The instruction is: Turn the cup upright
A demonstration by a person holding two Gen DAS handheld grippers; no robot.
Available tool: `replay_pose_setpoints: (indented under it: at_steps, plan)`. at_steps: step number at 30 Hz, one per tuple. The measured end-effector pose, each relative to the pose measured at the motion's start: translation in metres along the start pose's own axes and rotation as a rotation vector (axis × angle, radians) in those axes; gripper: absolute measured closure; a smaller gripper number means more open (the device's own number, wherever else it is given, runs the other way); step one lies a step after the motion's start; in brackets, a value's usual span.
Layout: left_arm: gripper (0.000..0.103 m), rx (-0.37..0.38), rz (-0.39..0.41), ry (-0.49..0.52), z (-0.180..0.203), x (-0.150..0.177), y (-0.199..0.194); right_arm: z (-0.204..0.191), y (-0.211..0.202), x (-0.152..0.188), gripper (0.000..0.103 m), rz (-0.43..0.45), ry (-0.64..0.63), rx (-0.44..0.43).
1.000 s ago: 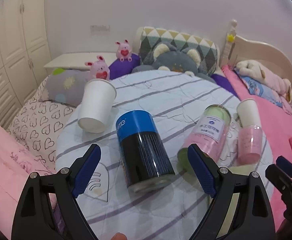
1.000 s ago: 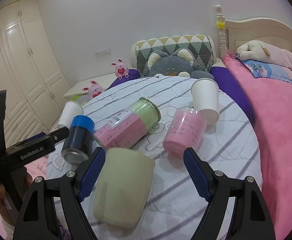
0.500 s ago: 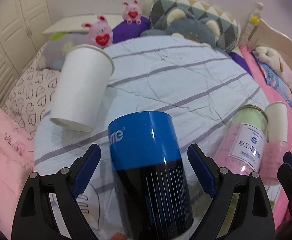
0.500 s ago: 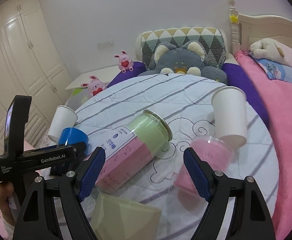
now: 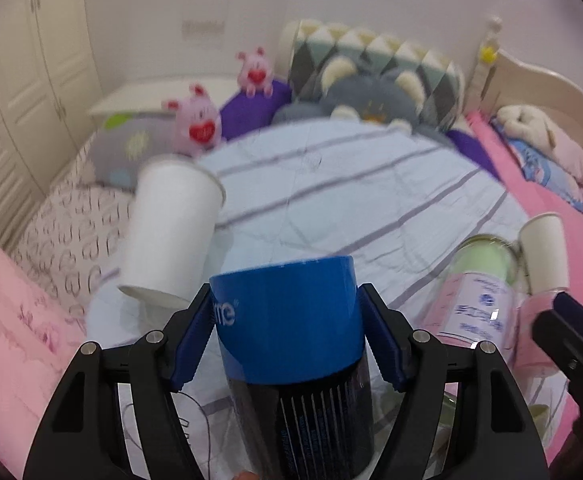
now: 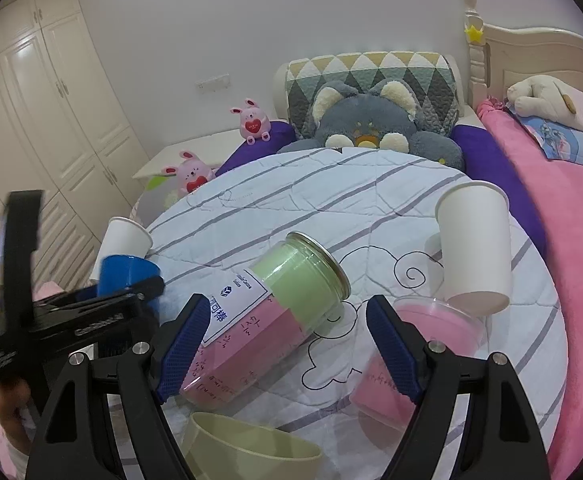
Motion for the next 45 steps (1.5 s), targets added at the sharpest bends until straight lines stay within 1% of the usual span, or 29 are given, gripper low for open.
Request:
replay_pose_setpoints:
  at_steps: [1,5,7,14,21,22,23,25,28,32,36,40,43,45]
  plan:
    - [0.031,0.003,0.033,0.010,0.000,0.000,-0.008,0.000,-0.001,0.000,0.021,0.001,0.000,0.000]
    - [0.032,0.019,0.125,0.032,0.001,0.000,-0.031,-0.002,-0.007,0.000,0.021,0.013,0.002,-0.003]
    - [0.032,0.027,0.156,0.050,0.005,0.002,-0.040,-0.003,-0.010,0.001,0.021,0.017,0.001,-0.002]
    - [0.033,0.030,0.187,0.092,0.010,0.016,-0.051,-0.008,-0.023,0.008,0.021,0.026,-0.002,0.001]
    - [0.032,0.037,0.193,0.060,0.006,0.020,-0.056,-0.010,-0.036,0.016,0.021,0.033,-0.004,0.011]
    - [0.027,0.043,0.193,0.051,0.005,0.019,-0.057,-0.010,-0.038,0.017,0.021,0.033,-0.004,0.014]
    - [0.019,0.043,0.193,0.048,0.005,0.019,-0.057,-0.010,-0.039,0.018,0.021,0.034,-0.003,0.017]
    - [0.012,0.025,0.198,0.050,0.004,0.018,-0.060,-0.010,-0.043,0.019,0.021,0.040,0.000,0.022]
    - [0.006,0.020,0.212,0.054,0.004,0.019,-0.067,-0.009,-0.049,0.019,0.021,0.046,0.002,0.026]
    - [0.005,0.019,0.218,0.062,0.006,0.021,-0.077,-0.009,-0.058,0.021,0.021,0.059,0.006,0.034]
    - [0.005,0.023,0.246,0.069,0.008,0.023,-0.094,-0.011,-0.070,0.023,0.021,0.075,0.007,0.040]
    - [0.004,0.031,0.272,0.074,0.007,0.027,-0.117,-0.014,-0.086,0.026,0.021,0.098,0.005,0.046]
    - [0.002,0.030,0.300,0.083,0.008,0.031,-0.135,-0.018,-0.098,0.028,0.021,0.117,0.002,0.050]
    - [0.002,0.030,0.313,0.087,0.008,0.034,-0.146,-0.019,-0.107,0.030,0.021,0.134,-0.001,0.055]
Point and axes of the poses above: each gripper's, at about its wrist camera, not at the fingertips, and y roughly the way its jaws point, z to its right, x to its underside, the point moved 1 cm from there along y, roughly the way its jaws point, and after that the axes turned 11 degrees about z, right-handed, at the moved point
